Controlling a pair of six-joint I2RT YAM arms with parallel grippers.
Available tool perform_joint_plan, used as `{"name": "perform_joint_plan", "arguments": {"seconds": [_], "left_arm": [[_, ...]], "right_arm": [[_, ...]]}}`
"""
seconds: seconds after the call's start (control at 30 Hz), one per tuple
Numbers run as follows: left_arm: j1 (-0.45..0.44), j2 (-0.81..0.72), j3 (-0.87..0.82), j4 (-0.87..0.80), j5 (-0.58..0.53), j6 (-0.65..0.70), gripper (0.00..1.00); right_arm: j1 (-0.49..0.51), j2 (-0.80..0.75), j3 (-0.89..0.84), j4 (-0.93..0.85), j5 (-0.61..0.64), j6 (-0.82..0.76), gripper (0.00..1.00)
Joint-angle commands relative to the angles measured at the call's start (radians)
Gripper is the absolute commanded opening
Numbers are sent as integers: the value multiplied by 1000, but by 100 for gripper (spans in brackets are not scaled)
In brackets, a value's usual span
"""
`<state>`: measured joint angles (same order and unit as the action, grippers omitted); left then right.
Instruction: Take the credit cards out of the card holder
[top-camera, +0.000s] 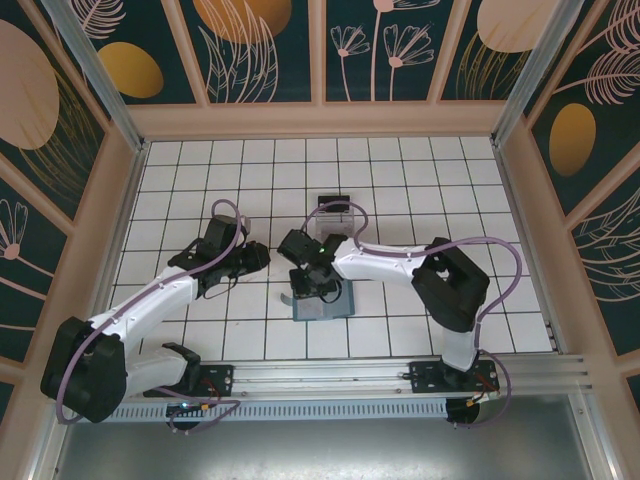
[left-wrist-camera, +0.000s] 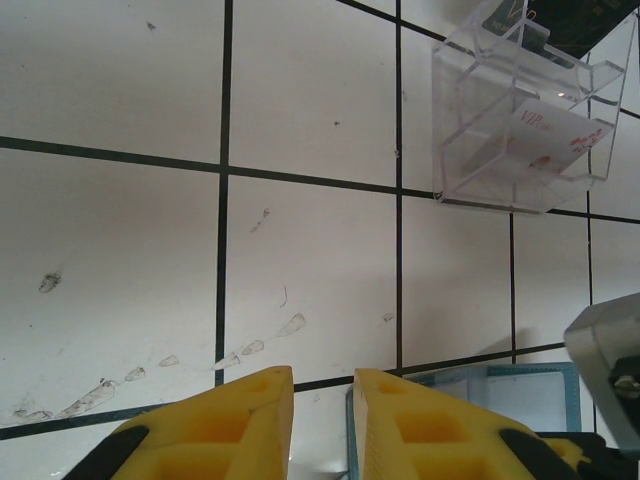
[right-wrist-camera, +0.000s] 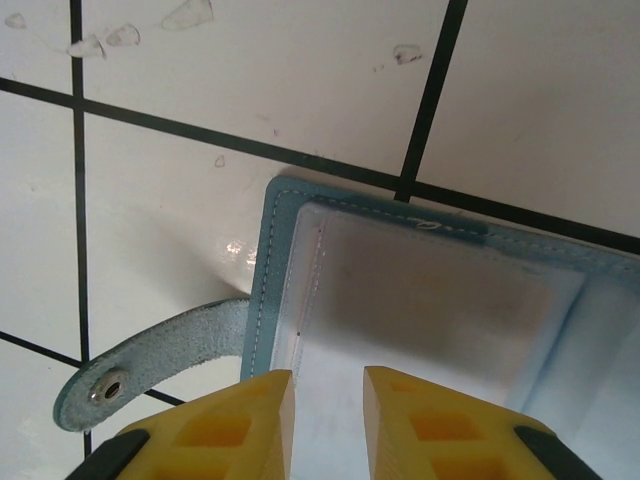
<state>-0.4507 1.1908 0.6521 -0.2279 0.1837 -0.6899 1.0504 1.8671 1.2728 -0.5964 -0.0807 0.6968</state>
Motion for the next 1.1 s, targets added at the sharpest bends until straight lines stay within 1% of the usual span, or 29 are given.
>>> {"name": "perform_joint_plan", "arguments": {"seconds": [0.0, 0.23, 0.6, 0.73, 1.0, 1.07], "left_arm": [[4, -17, -6, 14, 18, 21, 25], [5, -19, -11, 18, 24, 20, 25], [4, -14, -22, 25, 33, 22, 25], [4, -22, -23, 21, 32, 22, 25], [5, -22, -26, 25, 53, 18, 25], [4, -17, -25, 28, 72, 19, 24]], "right_arm": [[17, 25, 34, -52, 14, 34, 28], [48, 94, 117, -177, 120, 38, 40], [59, 147, 134, -219, 147, 42, 41], [60, 152, 124, -214, 144, 41, 33], [62, 141, 120, -198, 145, 38, 11], [61, 127, 124, -202, 150, 36, 9]]}}
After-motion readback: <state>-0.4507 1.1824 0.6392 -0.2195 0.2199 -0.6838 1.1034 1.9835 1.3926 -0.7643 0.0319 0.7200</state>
